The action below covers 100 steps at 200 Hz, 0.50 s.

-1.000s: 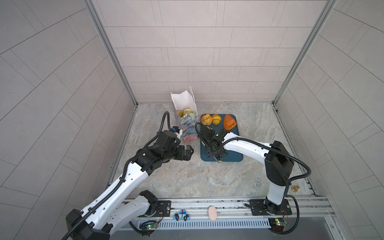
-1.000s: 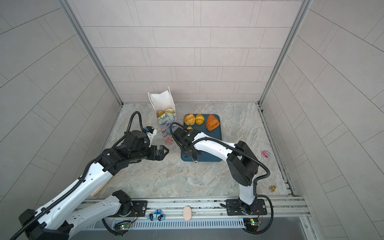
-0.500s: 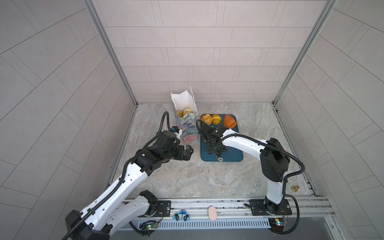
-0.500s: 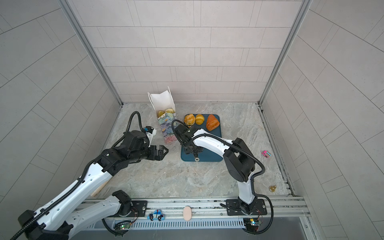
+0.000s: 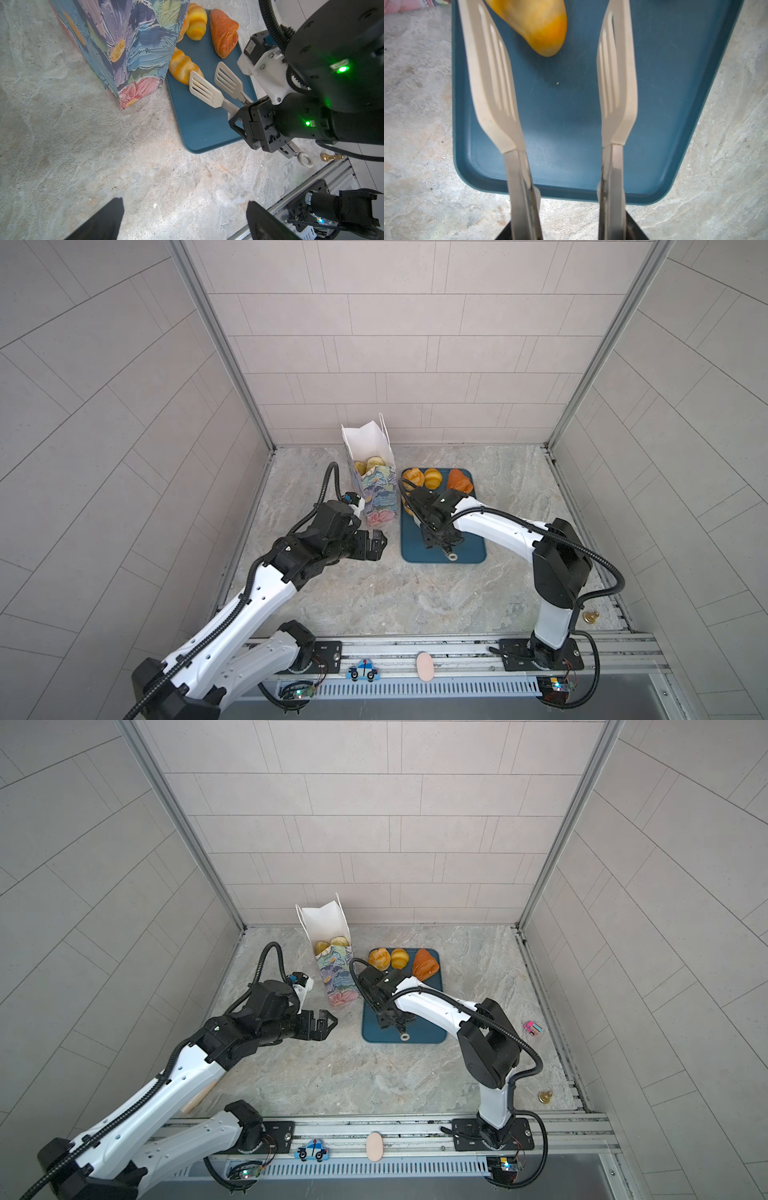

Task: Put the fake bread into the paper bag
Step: 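Position the open tongs above the long striped yellow bun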

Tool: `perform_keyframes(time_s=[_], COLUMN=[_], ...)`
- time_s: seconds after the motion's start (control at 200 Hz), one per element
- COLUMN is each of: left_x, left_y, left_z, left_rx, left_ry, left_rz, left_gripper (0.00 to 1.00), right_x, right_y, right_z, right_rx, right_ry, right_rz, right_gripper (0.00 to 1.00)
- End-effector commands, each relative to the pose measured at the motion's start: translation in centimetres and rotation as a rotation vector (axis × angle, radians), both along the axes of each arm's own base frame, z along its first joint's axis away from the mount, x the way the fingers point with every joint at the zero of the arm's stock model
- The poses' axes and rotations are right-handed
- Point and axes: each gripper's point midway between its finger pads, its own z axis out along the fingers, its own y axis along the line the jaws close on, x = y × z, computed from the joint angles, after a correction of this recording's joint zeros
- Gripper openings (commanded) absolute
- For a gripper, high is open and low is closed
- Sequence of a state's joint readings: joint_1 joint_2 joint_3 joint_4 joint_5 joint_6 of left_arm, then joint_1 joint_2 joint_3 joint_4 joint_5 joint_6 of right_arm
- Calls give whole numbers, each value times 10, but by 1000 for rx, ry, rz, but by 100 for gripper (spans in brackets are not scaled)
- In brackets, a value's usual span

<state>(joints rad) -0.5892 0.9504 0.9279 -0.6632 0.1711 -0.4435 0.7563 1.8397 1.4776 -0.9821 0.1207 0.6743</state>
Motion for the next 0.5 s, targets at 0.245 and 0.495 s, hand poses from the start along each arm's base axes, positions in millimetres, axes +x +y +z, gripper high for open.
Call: perform_keyframes(time_s=[0.245, 0.495], left_x=[3, 4], left_y=[4, 6], left_z=[11, 15], left_rx=[9, 17], left_ry=[-26, -37], left_rz=[5, 11], left_gripper=[100, 100], right_x=[18, 29], right_y=[1, 3], right_z=[13, 5], right_rx=[-86, -107], right_ry=[-26, -8], right_rz=[136, 158], right_gripper=[62, 62])
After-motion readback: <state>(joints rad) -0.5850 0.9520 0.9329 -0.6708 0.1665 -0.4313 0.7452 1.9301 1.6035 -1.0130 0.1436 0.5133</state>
